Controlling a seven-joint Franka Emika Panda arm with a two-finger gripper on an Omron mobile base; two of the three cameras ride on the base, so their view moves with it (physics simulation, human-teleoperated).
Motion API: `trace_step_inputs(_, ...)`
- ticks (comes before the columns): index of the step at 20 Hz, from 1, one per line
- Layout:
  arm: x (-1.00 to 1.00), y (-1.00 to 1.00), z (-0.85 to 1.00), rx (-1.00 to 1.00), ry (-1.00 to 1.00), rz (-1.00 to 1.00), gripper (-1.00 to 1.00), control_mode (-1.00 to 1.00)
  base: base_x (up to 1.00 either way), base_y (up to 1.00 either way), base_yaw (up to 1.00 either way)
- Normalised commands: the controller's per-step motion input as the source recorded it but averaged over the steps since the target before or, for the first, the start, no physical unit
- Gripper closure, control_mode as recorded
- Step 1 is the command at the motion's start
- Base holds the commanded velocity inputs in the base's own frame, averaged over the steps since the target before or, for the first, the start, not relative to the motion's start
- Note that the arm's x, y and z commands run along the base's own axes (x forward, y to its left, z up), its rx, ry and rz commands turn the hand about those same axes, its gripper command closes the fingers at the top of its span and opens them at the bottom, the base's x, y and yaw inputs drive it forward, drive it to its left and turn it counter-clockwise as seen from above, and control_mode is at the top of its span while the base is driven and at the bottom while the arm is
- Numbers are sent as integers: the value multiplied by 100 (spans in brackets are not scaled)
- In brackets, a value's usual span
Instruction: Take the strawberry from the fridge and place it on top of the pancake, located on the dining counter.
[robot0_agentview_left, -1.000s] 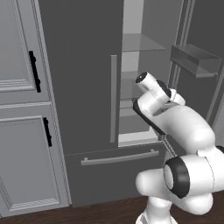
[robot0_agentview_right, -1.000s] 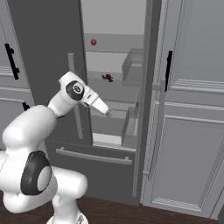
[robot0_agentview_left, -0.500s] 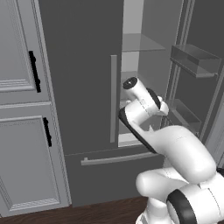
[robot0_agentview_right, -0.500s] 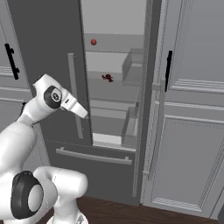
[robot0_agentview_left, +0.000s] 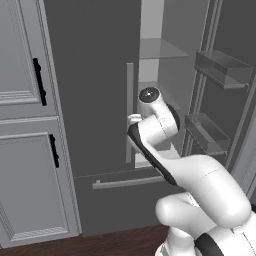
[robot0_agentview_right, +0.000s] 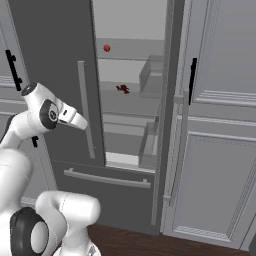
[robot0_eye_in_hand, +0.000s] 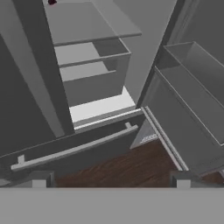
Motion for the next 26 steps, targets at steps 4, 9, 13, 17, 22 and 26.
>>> trace_step_inputs(4,28,39,35,4,-19,24,-100,-100,0,0,0)
trace_step_inputs(9,29,20,14,0,-17,23,-100,-100,0,0,0)
trace_step_inputs(13,27,14,0,0,-14,15,-100,-100,0,0,0)
trace_step_inputs(17,38,7,0,0,-11,16,-100,-100,0,0,0)
trace_step_inputs(22,32,4,0,0,-17,17,-100,-100,0,0,0)
trace_step_inputs(26,20,1,0,1,-24,12,-100,-100,0,0,0)
